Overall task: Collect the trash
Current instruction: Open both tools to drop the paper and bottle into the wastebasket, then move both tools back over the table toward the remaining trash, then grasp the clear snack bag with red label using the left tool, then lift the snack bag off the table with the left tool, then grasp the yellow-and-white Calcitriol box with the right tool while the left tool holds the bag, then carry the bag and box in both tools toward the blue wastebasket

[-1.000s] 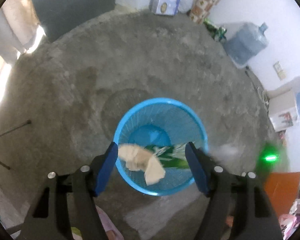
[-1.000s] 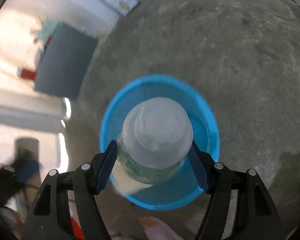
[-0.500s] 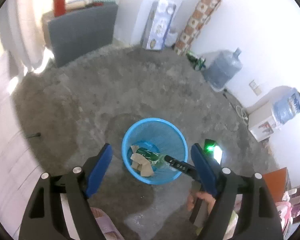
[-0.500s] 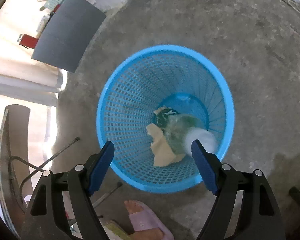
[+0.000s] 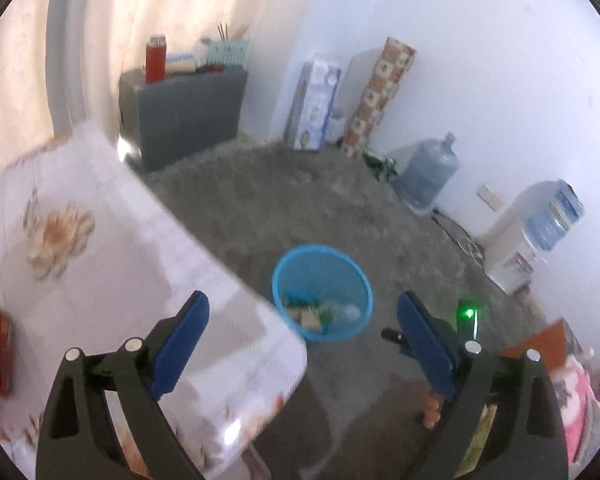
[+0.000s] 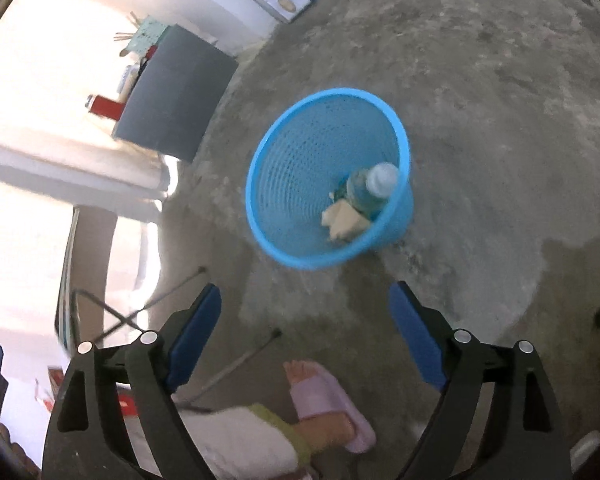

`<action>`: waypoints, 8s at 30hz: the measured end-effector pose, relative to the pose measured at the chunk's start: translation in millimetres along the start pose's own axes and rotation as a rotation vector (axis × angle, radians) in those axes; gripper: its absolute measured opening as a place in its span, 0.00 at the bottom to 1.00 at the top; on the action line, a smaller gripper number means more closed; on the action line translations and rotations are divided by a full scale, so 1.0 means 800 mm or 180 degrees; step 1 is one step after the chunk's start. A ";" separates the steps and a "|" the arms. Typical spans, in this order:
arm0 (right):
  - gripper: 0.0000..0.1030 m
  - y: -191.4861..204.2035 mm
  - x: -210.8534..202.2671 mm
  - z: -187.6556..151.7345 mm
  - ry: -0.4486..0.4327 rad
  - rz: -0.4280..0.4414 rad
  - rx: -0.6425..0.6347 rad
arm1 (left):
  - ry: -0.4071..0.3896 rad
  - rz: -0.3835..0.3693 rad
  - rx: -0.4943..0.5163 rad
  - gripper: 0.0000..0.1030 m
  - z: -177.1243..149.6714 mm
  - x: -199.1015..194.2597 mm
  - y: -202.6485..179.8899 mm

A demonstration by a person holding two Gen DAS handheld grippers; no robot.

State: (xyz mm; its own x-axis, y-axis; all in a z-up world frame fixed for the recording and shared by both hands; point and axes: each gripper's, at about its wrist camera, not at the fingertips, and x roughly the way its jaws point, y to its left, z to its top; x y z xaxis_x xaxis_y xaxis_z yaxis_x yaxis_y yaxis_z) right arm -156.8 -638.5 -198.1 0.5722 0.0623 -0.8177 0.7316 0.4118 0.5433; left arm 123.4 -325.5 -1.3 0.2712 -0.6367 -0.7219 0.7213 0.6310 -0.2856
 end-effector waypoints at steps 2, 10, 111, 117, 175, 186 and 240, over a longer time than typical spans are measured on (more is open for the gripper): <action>0.84 0.015 -0.012 -0.017 -0.0069 -0.0177 -0.0167 | 0.0087 -0.0046 -0.0037 0.90 -0.019 -0.008 0.009; 0.92 0.163 -0.066 -0.069 -0.0775 -0.1002 -0.1679 | -0.0070 -0.0041 -0.0610 0.90 -0.094 -0.074 0.062; 0.92 0.472 0.006 -0.265 0.0374 0.0717 -0.2931 | -0.0500 0.1196 -0.1781 0.18 -0.280 -0.289 0.343; 0.92 0.476 0.006 -0.271 0.0402 0.0732 -0.2978 | -0.0507 0.1211 -0.1809 0.56 -0.285 -0.294 0.336; 0.92 0.665 0.100 -0.485 0.1352 0.0951 -0.4832 | -0.0288 0.1630 -0.1271 0.09 -0.357 -0.260 0.299; 0.66 0.648 0.120 -0.487 0.1413 0.0721 -0.4935 | -0.0333 0.1755 -0.1460 0.09 -0.377 -0.285 0.308; 0.66 0.459 -0.016 -0.311 0.0887 0.1178 -0.3419 | -0.0628 0.1477 -0.0929 0.02 -0.249 -0.266 0.233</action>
State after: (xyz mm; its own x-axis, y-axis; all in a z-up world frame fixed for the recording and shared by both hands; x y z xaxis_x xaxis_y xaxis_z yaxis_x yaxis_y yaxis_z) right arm 12.2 -262.1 -35.8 0.4861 0.4818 -0.7291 -0.2282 0.8753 0.4263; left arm 73.4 15.8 -26.6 0.6508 -0.3173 -0.6898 0.3009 0.9419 -0.1495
